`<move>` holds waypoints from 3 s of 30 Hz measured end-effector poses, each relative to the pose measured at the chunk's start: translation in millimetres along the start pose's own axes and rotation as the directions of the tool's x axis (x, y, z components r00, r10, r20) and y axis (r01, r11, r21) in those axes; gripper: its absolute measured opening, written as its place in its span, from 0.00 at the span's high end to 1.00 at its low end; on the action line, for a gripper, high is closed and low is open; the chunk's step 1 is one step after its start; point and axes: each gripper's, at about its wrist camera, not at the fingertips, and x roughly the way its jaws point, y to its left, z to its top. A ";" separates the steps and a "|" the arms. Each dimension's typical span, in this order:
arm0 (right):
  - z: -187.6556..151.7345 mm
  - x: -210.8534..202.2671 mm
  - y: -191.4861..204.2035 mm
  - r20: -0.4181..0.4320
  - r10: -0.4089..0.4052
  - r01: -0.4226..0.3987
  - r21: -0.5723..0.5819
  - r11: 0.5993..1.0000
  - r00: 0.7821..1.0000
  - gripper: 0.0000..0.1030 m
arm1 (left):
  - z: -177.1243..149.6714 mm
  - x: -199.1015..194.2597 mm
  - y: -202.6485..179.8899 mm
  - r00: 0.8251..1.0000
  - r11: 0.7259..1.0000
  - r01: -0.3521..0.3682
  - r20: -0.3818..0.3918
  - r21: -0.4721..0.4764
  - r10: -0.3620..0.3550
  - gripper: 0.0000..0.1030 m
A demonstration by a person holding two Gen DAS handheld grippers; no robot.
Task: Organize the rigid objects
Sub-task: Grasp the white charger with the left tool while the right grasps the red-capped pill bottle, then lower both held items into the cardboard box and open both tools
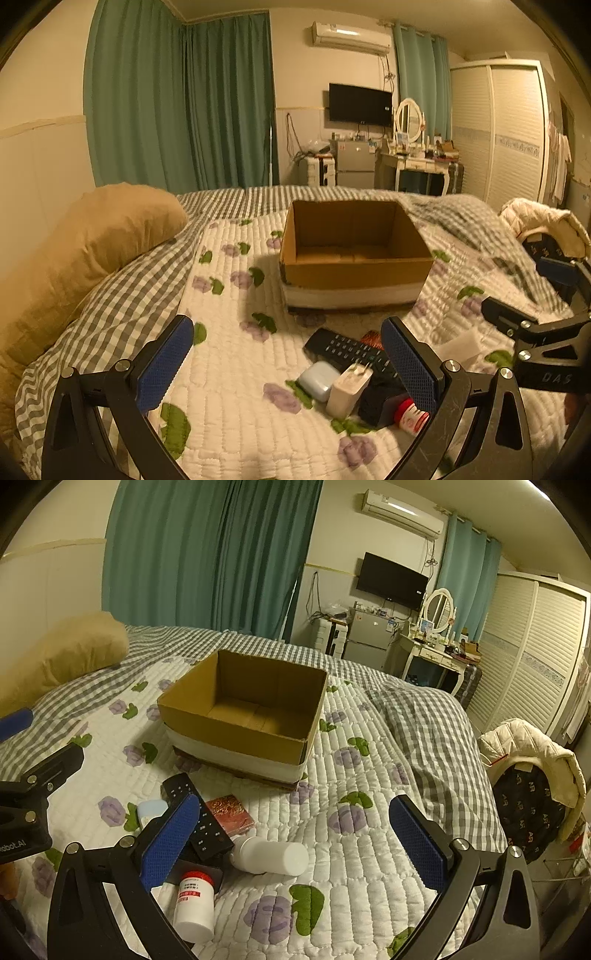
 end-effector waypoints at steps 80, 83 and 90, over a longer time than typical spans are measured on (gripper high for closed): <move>155.6 208.6 -32.4 -0.210 0.180 -0.168 0.075 0.983 0.961 0.67 | 125.2 239.6 -51.4 0.947 0.982 0.164 -0.292 0.095 -0.130 0.70; 148.7 225.6 -31.4 -0.234 0.188 -0.173 0.083 0.981 0.954 0.67 | 114.0 251.5 -50.6 0.939 0.983 0.166 -0.318 0.083 -0.132 0.70; 154.3 221.0 -40.5 -0.155 0.198 -0.183 0.107 0.977 0.968 0.52 | 117.3 245.4 -59.0 0.948 0.979 0.171 -0.288 0.107 -0.135 0.33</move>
